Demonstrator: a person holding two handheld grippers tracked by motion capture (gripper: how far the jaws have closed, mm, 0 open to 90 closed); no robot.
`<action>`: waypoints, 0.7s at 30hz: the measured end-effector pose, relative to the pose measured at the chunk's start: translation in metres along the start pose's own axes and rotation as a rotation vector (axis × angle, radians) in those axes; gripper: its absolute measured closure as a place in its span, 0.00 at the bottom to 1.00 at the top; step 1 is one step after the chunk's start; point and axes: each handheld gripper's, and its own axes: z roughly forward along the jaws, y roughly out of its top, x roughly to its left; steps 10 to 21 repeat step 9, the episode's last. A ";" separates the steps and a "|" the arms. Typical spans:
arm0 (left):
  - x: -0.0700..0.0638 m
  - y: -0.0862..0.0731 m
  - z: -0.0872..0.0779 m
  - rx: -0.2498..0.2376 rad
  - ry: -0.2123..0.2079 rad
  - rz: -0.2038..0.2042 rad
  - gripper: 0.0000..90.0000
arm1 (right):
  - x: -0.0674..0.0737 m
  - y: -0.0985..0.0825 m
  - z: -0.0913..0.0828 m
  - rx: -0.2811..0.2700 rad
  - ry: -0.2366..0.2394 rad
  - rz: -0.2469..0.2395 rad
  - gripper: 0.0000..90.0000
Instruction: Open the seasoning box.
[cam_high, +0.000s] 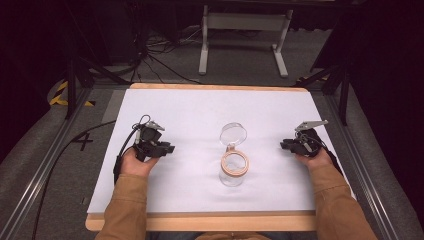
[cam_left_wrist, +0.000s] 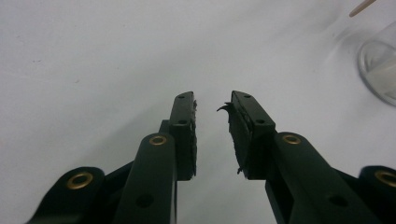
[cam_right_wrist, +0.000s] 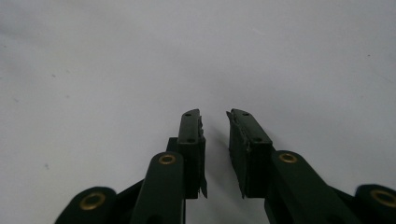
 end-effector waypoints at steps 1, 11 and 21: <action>0.000 0.000 0.000 -0.007 0.001 0.000 0.79 | 0.001 0.000 0.001 0.005 -0.001 0.000 0.82; -0.002 0.002 -0.002 -0.021 -0.016 -0.003 0.77 | 0.005 0.003 -0.003 -0.021 0.014 -0.009 0.80; -0.002 0.002 -0.002 -0.021 -0.016 -0.003 0.77 | 0.005 0.003 -0.003 -0.021 0.014 -0.009 0.80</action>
